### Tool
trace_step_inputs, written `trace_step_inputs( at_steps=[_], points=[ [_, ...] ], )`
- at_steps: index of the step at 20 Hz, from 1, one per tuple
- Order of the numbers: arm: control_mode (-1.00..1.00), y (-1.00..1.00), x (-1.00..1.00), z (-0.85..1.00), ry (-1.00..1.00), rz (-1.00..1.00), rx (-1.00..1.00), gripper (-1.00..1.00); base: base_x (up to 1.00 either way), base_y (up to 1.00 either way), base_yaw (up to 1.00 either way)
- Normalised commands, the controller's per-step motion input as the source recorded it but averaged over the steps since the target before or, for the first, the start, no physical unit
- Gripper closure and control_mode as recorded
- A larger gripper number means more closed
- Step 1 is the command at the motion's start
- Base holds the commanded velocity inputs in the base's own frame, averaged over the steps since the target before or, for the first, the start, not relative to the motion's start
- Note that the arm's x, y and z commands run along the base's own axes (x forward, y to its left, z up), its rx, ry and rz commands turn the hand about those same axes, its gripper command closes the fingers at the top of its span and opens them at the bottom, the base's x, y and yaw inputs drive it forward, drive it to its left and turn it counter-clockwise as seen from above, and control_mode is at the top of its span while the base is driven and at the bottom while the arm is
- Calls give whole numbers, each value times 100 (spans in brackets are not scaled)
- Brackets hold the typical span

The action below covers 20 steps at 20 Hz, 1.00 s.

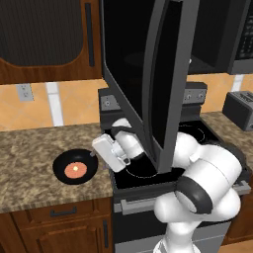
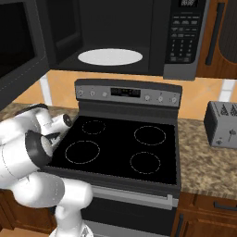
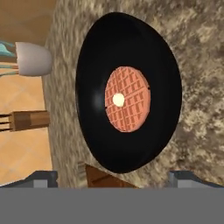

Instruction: Open the microwave, place the bowl with waffle inside the microwave, then close the microwave door and turn it on.

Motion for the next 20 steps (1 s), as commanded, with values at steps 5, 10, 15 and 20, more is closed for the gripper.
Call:
trace_step_inputs(
  at_steps=[5, 10, 15, 20],
  points=[
    [-100, 2, 31, -29, 1, 0, -1, -100, 0, 0, 0],
    [-100, 38, 26, -43, 0, 0, -9, -100, 0, 0, 0],
    [-100, 44, 21, -42, 1, 0, -10, -100, 0, 0, 0],
    [-100, 12, 13, -40, 6, 0, -2, 100, 0, 0, 0]
  ],
)
